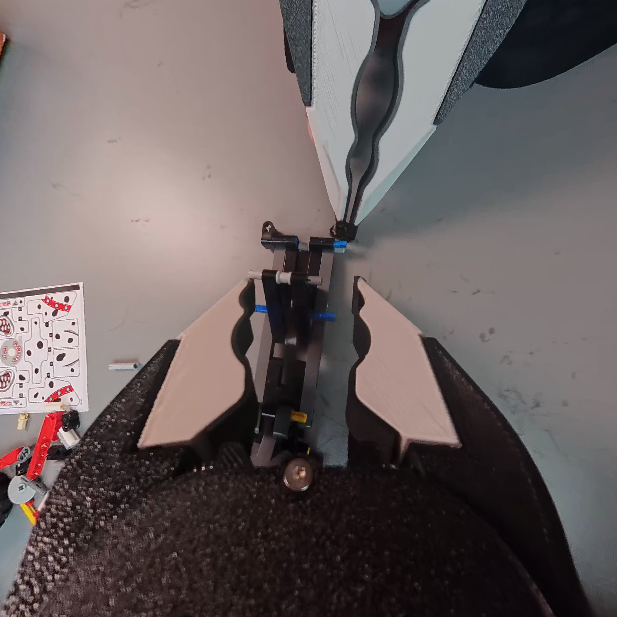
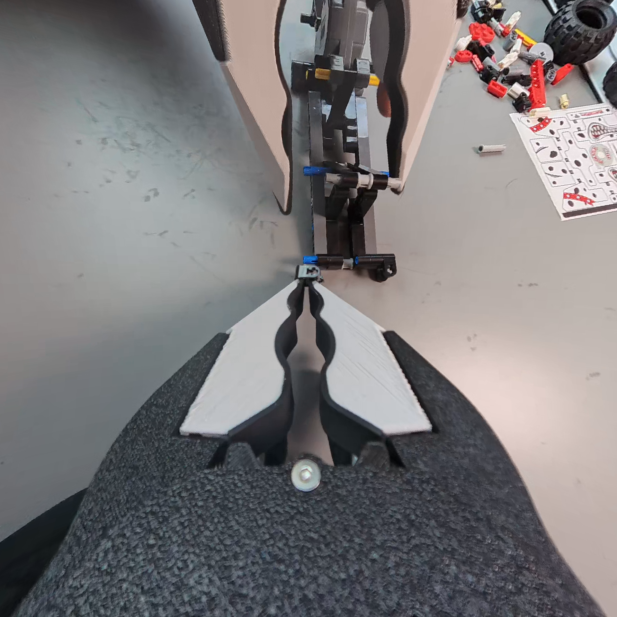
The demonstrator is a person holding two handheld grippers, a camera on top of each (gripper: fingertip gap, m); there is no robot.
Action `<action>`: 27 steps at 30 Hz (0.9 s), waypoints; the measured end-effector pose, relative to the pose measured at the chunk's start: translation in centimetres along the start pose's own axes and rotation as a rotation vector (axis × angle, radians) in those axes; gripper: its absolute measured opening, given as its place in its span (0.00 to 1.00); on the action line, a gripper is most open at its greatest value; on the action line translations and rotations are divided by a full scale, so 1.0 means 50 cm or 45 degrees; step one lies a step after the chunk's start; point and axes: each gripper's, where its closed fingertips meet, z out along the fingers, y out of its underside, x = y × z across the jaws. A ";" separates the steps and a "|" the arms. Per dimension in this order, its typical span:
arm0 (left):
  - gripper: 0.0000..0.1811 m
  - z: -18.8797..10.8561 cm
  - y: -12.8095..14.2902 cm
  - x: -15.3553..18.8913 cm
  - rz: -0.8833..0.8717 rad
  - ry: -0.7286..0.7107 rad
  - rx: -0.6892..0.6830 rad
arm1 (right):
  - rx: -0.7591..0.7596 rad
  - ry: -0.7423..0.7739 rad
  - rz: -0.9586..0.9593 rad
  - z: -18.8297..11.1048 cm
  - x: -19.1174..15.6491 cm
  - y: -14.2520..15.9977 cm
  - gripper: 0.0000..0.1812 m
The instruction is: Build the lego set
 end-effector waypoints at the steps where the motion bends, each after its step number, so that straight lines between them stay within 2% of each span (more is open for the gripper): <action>1: 0.33 0.003 -0.002 0.000 -0.002 0.000 0.002 | -0.009 -0.001 -0.006 0.000 -0.001 0.002 0.02; 10: 0.34 -0.011 -0.009 -0.003 -0.007 -0.068 0.060 | 0.005 -0.062 -0.080 -0.019 0.002 -0.004 0.14; 15: 0.34 -0.046 -0.005 -0.003 -0.052 -0.149 0.126 | -0.039 -0.163 -0.108 -0.010 -0.020 -0.016 0.14; 19: 0.35 -0.066 0.048 -0.012 -0.064 -0.243 0.074 | -0.079 -0.156 -0.094 0.011 -0.027 0.000 0.04; 22: 0.41 -0.085 0.096 -0.031 -0.104 -0.235 0.008 | -0.035 -0.174 -0.080 0.005 -0.036 -0.008 0.04; 24: 0.42 -0.102 0.109 -0.051 -0.109 -0.242 0.018 | 0.022 -0.180 -0.066 -0.002 -0.040 -0.019 0.04; 27: 0.49 -0.102 0.133 -0.040 -0.117 -0.083 -0.060 | 0.061 -0.165 -0.049 -0.006 -0.035 -0.028 0.04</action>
